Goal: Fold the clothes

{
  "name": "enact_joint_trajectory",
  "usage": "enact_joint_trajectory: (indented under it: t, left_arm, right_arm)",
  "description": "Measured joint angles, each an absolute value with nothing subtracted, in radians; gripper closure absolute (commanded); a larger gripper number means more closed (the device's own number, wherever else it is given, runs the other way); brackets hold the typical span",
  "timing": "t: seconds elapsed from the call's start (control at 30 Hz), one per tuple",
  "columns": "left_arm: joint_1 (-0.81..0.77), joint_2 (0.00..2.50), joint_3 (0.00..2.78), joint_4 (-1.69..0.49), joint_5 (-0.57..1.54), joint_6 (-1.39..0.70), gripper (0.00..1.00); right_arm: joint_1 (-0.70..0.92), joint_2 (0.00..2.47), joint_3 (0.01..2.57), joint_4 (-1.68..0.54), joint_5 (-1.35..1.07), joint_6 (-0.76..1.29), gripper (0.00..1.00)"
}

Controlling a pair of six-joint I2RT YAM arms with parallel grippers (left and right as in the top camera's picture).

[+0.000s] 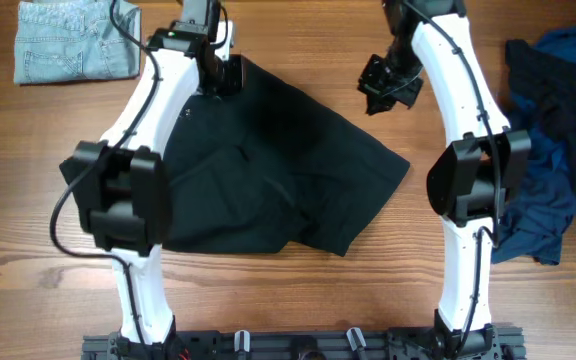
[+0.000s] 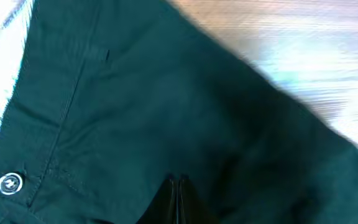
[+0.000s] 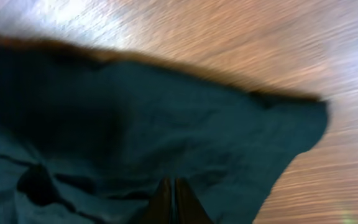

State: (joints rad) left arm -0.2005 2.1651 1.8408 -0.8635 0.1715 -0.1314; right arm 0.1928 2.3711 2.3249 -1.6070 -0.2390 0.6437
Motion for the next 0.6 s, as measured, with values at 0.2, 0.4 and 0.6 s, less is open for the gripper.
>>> enact_joint_trajectory:
  t: [0.2, 0.4, 0.6]
  left_arm:
    - [-0.202, 2.194, 1.839, -0.857, 0.16, -0.082, 0.96]
    - [-0.205, 2.225, 1.839, -0.844, 0.154, -0.051, 0.96]
    - [-0.214, 2.274, 1.839, -0.835, 0.154, -0.03, 0.96]
  right_arm:
    - [0.215, 2.371, 2.216, -1.604, -0.239, 0.72, 0.96]
    - [0.212, 2.371, 2.116, -1.585, -0.216, 0.772, 0.96]
    - [0.212, 2.371, 2.074, -1.563, -0.216, 0.789, 0.96]
